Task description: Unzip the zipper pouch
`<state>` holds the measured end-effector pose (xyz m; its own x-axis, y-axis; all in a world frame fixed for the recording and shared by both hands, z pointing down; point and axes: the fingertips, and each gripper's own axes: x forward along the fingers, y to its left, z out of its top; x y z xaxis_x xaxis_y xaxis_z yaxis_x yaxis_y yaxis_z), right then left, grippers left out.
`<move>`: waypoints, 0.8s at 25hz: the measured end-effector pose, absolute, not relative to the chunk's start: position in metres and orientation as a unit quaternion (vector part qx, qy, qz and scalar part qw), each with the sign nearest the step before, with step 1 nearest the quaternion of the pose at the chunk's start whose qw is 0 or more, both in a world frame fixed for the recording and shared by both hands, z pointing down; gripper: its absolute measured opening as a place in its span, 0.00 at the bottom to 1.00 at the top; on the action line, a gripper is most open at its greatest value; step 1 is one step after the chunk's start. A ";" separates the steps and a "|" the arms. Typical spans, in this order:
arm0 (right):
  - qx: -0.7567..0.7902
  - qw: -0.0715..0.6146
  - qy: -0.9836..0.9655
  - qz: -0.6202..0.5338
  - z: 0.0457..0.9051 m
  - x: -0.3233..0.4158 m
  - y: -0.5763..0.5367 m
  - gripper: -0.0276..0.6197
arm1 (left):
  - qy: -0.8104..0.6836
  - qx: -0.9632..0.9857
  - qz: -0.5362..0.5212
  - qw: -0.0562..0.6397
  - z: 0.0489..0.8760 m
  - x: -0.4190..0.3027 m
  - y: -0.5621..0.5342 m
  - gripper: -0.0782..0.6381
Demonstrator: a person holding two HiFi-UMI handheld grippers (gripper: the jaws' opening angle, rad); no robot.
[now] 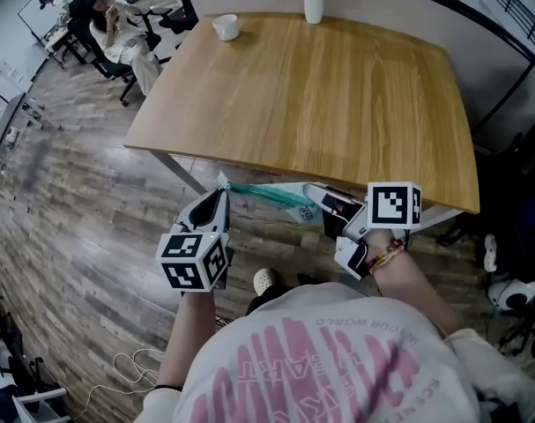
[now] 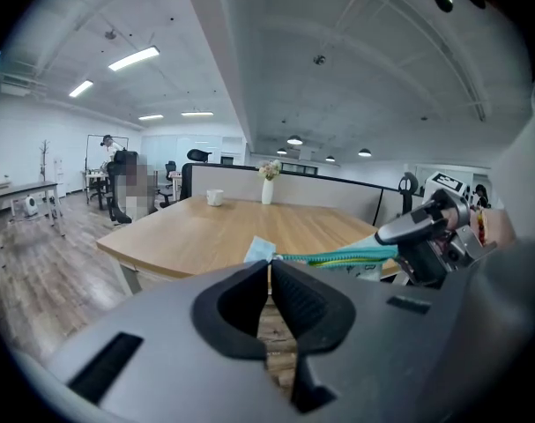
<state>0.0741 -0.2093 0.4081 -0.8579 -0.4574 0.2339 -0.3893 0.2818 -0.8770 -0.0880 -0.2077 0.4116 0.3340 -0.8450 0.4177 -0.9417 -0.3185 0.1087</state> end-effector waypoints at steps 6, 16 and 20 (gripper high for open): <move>-0.290 0.051 0.810 -0.507 0.389 0.037 -0.242 0.06 | -0.576 0.782 0.133 0.197 0.413 -0.153 -0.240 0.11; -0.344 0.076 0.802 -0.482 0.379 0.024 -0.290 0.06 | -0.527 0.819 0.073 0.217 0.396 -0.170 -0.283 0.11; -0.357 0.072 0.804 -0.471 0.377 0.020 -0.302 0.06 | -0.509 0.830 0.066 0.219 0.394 -0.167 -0.296 0.11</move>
